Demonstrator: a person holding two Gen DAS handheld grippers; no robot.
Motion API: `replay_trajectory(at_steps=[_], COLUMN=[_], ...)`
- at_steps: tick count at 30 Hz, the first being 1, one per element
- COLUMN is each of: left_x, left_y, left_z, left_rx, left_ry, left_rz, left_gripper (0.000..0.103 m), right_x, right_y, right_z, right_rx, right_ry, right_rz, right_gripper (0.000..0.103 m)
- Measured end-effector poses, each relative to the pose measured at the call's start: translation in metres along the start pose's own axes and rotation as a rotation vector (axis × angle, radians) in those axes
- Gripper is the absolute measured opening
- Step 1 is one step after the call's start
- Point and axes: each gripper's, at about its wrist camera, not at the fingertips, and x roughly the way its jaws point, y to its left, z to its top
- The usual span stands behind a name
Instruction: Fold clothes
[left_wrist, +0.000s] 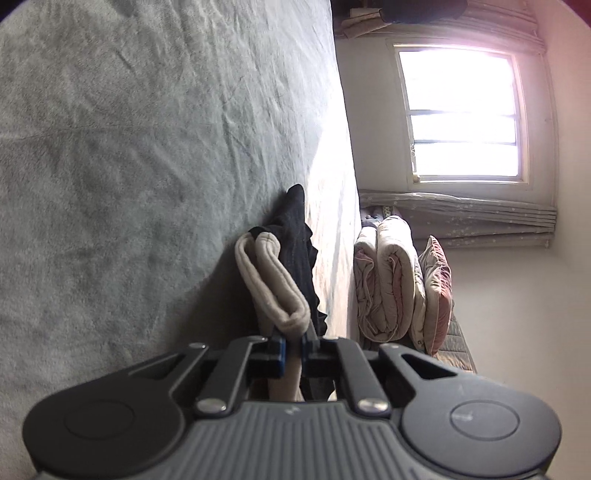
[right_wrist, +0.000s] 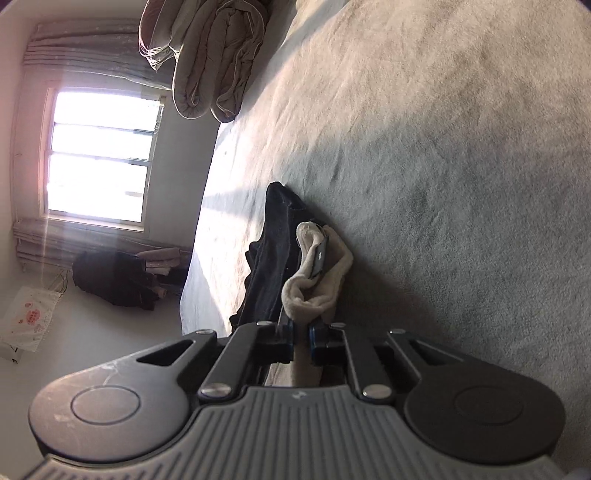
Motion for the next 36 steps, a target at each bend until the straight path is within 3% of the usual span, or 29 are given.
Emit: replay_trajectory(at_steps=[6, 12, 18, 26, 31, 34, 36], left_x=[0.013, 0.047, 0.093, 0.166, 0.195, 0.196, 0.191], left_y=[-0.012, -0.032, -0.065, -0.059, -0.051, -0.057, -0.064], left_z=[0.001, 0.016, 0.039, 0.073, 0.095, 0.11, 0.116], left_rx=[-0.071, -0.14, -0.056, 0.035, 0.15, 0.258, 0.354], left_ry=[-0.04, -0.071, -0.106, -0.122, -0.043, 0.015, 0.013], left_rz=[-0.068, -0.088, -0.046, 0.084, 0.114, 0.096, 0.093], left_gripper=[0.007, 0.006, 0.006, 0.007, 0.009, 0.019, 0.035], right_x=[0.004, 0.026, 0.077, 0.148, 0.171, 0.17, 0.166], right_y=[0.018, 0.048, 0.067, 0.049, 0.038, 0.038, 0.04], right_z=[0.006, 0.023, 0.048, 0.072, 0.081, 0.091, 0.098], right_rx=[0.063, 0.019, -0.035, -0.054, -0.083, -0.1, -0.135], right_ry=[-0.042, -0.068, -0.099, -0.093, -0.049, -0.014, -0.006], right_rz=[0.076, 0.083, 0.057, -0.039, -0.052, -0.016, 0.009], right_gripper=[0.011, 0.011, 0.011, 0.011, 0.012, 0.018, 0.032])
